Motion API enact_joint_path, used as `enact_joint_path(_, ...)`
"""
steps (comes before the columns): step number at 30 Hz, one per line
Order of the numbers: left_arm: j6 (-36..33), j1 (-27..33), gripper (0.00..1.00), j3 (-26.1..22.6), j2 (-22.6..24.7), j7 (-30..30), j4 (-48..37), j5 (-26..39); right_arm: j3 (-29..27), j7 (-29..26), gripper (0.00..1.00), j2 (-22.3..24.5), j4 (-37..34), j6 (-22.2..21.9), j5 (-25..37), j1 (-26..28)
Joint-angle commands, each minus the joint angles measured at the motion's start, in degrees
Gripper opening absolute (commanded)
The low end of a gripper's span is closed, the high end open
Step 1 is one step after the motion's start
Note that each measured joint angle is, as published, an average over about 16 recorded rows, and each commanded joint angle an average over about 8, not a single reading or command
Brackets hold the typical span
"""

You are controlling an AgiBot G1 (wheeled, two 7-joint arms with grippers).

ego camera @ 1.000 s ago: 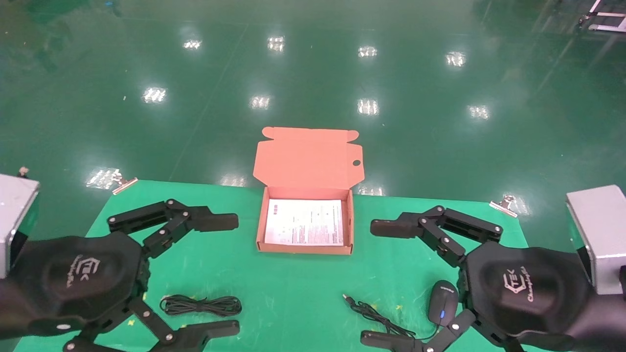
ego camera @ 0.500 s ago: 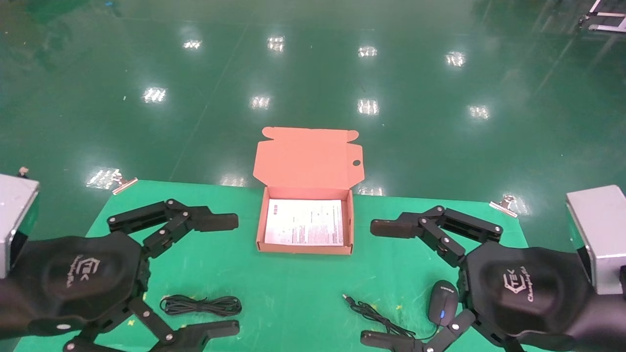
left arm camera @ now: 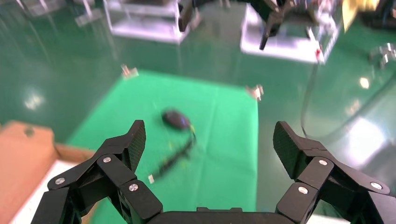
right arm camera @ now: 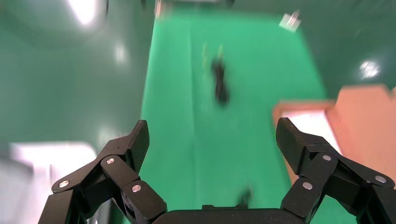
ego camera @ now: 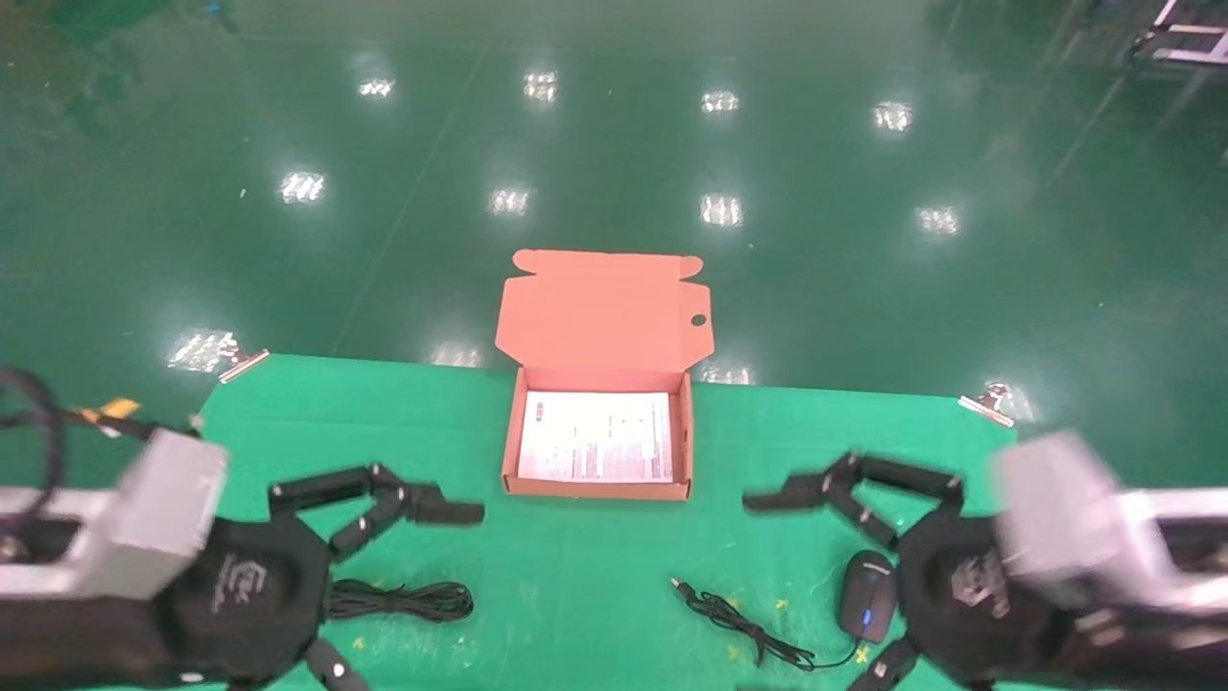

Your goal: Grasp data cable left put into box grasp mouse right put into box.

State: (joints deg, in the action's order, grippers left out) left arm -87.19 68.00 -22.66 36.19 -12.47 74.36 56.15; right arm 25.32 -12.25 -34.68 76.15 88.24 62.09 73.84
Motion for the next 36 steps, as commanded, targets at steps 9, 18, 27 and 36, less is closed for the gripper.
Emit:
enact_joint_path(9, -2.6, 8.7, 1.00, -9.2, 4.1, -1.8, 0.8, 15.6, 20.1, 2.6, 1.00, -6.1, 1.3, 2.6, 23.9, 17.6)
enact_joint_path(18, -1.3, 13.9, 1.00, -19.4, 9.6, 1.0, 0.3, 31.5, 35.0, -2.1, 1.00, -10.9, 1.3, 0.0, 36.7, 23.2)
enact_joint_path(27, 3.8, 13.3, 1.00, -24.8, 14.6, -0.3, -5.9, 44.4, 38.7, -7.5, 1.00, -13.6, 1.5, -8.0, 45.7, 18.2)
enact_joint_path(36, 9.1, 13.2, 1.00, -26.3, 19.0, -2.7, -18.2, 50.5, 39.6, -14.5, 1.00, -15.6, 1.2, -18.1, 54.0, 11.9)
